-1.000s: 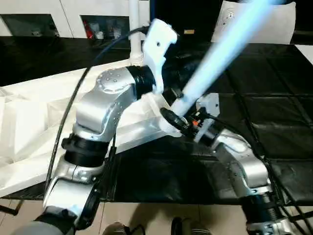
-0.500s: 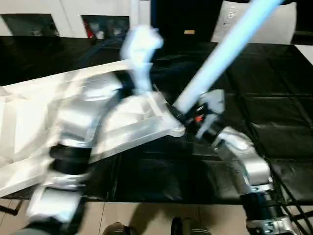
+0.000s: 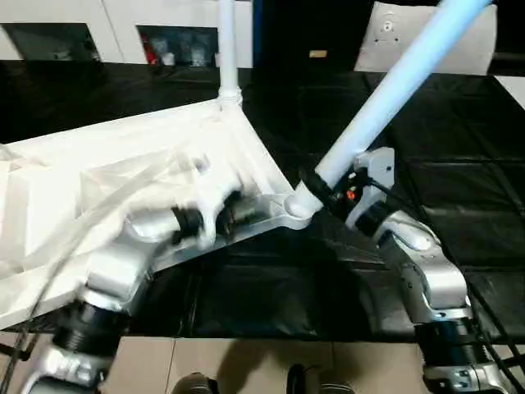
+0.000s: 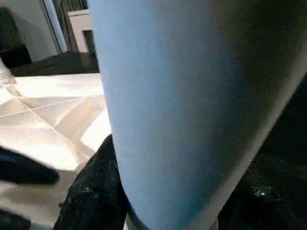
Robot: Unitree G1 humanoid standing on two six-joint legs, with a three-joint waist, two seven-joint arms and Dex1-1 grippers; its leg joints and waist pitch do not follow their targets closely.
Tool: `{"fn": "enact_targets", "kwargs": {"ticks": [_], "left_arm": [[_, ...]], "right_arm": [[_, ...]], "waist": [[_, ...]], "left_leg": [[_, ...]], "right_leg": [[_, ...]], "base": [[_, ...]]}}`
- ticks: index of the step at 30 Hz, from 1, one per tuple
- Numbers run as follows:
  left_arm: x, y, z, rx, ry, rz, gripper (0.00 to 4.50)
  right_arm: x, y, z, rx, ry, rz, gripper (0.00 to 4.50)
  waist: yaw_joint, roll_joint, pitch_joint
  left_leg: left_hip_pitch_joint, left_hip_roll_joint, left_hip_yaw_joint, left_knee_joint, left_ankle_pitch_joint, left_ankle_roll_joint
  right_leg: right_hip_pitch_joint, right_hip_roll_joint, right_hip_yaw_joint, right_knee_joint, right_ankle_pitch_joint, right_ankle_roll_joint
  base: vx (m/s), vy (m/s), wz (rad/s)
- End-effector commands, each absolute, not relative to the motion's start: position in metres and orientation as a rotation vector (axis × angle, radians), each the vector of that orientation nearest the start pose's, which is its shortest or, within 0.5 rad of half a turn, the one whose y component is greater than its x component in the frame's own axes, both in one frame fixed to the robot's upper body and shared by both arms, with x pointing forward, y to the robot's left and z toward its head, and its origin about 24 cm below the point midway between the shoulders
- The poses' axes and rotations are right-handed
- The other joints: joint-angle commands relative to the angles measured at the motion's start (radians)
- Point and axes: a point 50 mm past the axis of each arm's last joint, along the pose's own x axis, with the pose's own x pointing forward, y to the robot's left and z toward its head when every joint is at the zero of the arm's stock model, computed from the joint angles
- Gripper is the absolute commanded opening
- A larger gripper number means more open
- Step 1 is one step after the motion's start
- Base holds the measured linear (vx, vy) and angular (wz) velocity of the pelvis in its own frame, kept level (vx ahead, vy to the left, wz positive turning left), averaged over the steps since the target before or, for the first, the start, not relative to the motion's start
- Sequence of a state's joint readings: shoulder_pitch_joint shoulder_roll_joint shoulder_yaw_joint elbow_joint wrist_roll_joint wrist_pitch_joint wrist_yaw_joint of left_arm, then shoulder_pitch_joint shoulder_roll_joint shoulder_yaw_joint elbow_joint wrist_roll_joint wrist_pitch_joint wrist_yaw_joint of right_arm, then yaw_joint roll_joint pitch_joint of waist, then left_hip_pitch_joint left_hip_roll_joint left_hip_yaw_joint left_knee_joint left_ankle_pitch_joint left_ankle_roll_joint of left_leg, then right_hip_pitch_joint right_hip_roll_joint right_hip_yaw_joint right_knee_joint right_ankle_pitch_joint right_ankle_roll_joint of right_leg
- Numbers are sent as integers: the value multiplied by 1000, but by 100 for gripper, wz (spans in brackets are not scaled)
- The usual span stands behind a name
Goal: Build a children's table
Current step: Insert table leg to table base
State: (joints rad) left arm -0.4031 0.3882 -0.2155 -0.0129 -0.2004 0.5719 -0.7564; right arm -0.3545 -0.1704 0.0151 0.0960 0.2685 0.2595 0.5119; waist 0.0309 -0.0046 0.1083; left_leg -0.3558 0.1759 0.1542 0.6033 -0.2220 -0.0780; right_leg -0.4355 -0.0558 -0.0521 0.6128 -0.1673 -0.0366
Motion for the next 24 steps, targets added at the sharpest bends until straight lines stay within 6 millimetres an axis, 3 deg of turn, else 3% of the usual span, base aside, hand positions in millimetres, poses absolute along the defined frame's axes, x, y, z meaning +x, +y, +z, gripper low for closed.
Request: {"fn": "enact_targets", "kwargs": {"ticks": [1,2,4,9,10,24], "left_arm": [[294,123,88,225,325,-975,206],[295,122,85,231,330,-984,206],[296,121,82,244,338,-984,206],[306,128,75,319,358,-925,206],[306,129,73,318,370,-928,179],[307,136,66,374,433,-991,74]], "right_arm": [[308,-126,103,62,-44,659,191],[307,-125,98,55,9,670,191],[304,-123,93,61,85,695,191],[297,-119,93,44,64,752,191],[297,-119,92,44,65,751,191],[298,-122,95,22,70,751,191]], "waist": [[2,2,-81],[0,-2,-81],[1,2,-79],[2,1,-81],[2,1,-81],[2,4,-80]], "left_leg": [[-9,28,2,-61,-10,84],[-9,28,3,-61,-12,83],[-8,28,1,-62,-5,81],[-8,28,1,-60,-3,86],[-9,29,0,-61,-4,83],[-7,29,0,-63,-23,64]], "right_leg": [[86,-65,50,-65,-133,-215],[86,-63,50,-66,-140,-211],[86,-61,50,-65,-136,-208],[86,-63,51,-66,-117,-197],[87,-65,50,-65,-119,-201],[86,-65,51,-66,-146,-205]], "base": [[0,0,0],[0,0,0],[0,0,0],[0,0,0],[0,0,0],[0,0,0]]}}
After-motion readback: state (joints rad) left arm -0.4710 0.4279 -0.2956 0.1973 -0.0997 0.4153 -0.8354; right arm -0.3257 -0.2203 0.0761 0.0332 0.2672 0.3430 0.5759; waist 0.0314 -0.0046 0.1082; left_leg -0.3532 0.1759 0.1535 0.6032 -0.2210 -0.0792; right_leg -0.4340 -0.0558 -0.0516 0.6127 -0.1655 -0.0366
